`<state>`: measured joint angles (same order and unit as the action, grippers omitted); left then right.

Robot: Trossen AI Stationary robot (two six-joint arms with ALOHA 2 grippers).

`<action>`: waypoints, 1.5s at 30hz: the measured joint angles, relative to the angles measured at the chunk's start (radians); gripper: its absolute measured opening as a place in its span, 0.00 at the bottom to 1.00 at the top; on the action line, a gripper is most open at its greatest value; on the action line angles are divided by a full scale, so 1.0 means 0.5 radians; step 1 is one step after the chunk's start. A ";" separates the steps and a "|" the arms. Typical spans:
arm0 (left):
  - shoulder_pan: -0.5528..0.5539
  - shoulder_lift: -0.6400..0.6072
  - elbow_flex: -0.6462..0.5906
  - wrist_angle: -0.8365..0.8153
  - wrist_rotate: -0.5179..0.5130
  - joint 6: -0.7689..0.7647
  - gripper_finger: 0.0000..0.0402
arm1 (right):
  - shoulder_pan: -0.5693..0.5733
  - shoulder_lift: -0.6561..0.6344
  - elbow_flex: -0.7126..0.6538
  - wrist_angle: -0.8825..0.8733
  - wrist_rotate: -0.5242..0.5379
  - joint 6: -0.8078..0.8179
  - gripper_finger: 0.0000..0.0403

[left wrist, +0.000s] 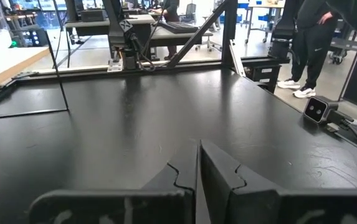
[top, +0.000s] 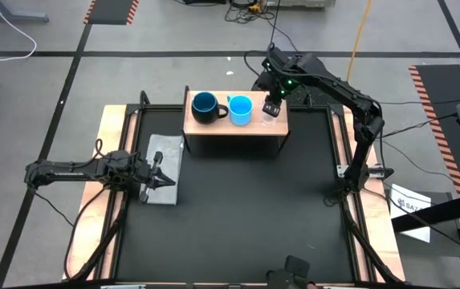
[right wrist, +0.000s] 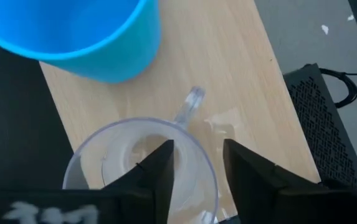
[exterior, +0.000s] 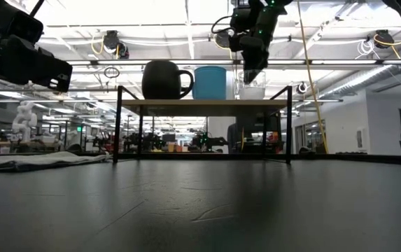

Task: Stack small to large cups/mugs on shelf
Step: Return to Home Position

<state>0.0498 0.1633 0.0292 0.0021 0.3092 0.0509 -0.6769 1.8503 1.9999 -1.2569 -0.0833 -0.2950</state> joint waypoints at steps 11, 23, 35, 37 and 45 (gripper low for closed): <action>0.000 0.000 0.000 0.001 0.000 -0.002 0.05 | 0.000 -0.060 0.153 -0.068 0.076 0.014 0.35; 0.000 0.000 0.000 0.002 0.000 -0.008 0.05 | 0.035 -0.163 0.307 -0.042 -0.089 0.082 0.19; 0.000 0.000 0.000 0.004 0.000 -0.031 0.05 | 0.049 -0.198 0.307 -0.052 -0.105 0.083 0.00; -0.001 0.000 0.000 0.004 0.000 -0.031 0.05 | 0.049 -0.198 0.307 -0.046 -0.105 0.086 0.00; -0.001 0.000 0.000 0.004 -0.001 -0.015 0.05 | 0.128 -0.334 0.307 0.070 -0.322 0.056 0.00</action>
<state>0.0494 0.1631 0.0292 0.0040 0.3088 0.0433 -0.6127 1.6832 2.1532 -1.2218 -0.2443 -0.2671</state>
